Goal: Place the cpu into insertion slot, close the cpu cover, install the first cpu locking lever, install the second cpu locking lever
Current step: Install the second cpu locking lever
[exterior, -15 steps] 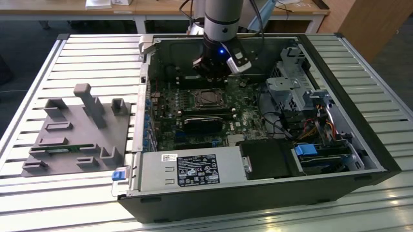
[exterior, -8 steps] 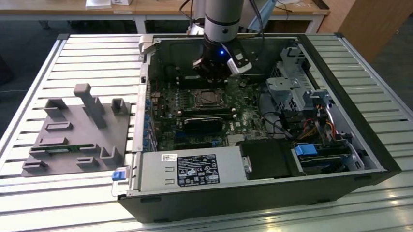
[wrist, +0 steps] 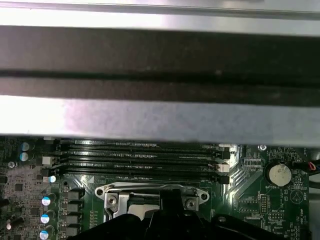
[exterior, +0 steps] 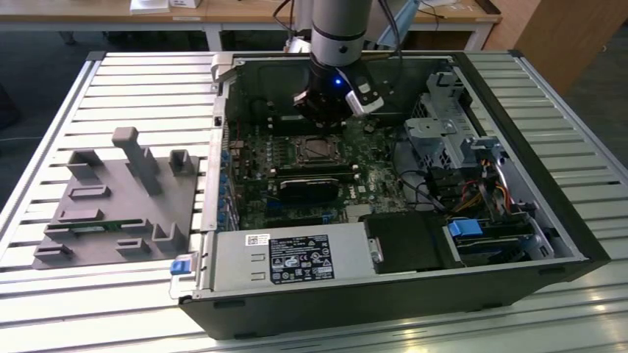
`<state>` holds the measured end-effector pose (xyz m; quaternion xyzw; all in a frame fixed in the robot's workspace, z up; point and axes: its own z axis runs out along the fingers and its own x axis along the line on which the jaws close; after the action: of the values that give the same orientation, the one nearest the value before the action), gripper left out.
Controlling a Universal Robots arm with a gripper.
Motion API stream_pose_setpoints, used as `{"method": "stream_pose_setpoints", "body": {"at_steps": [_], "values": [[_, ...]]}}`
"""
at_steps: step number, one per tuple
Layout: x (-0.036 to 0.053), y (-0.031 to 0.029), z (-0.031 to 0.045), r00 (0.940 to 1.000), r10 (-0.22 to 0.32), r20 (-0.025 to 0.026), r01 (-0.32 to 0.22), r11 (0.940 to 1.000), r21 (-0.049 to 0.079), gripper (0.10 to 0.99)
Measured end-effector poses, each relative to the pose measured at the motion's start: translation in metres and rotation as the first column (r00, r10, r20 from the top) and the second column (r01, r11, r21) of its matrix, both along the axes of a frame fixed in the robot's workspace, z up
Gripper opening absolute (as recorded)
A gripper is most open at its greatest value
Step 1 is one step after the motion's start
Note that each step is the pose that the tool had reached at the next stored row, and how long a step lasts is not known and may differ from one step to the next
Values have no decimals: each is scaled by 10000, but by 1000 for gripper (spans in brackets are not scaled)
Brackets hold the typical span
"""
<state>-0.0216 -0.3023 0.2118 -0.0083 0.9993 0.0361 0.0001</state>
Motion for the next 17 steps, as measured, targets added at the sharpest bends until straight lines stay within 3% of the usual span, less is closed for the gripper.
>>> {"method": "stream_pose_setpoints", "body": {"at_steps": [3,14,17], "values": [[0,-1,41,10000,1,0,-1,10000,0,106],[0,-1,329,10000,1,-1,-1,10000,-1,106],[0,-2,350,10000,2,1,-2,10000,2,106]]}}
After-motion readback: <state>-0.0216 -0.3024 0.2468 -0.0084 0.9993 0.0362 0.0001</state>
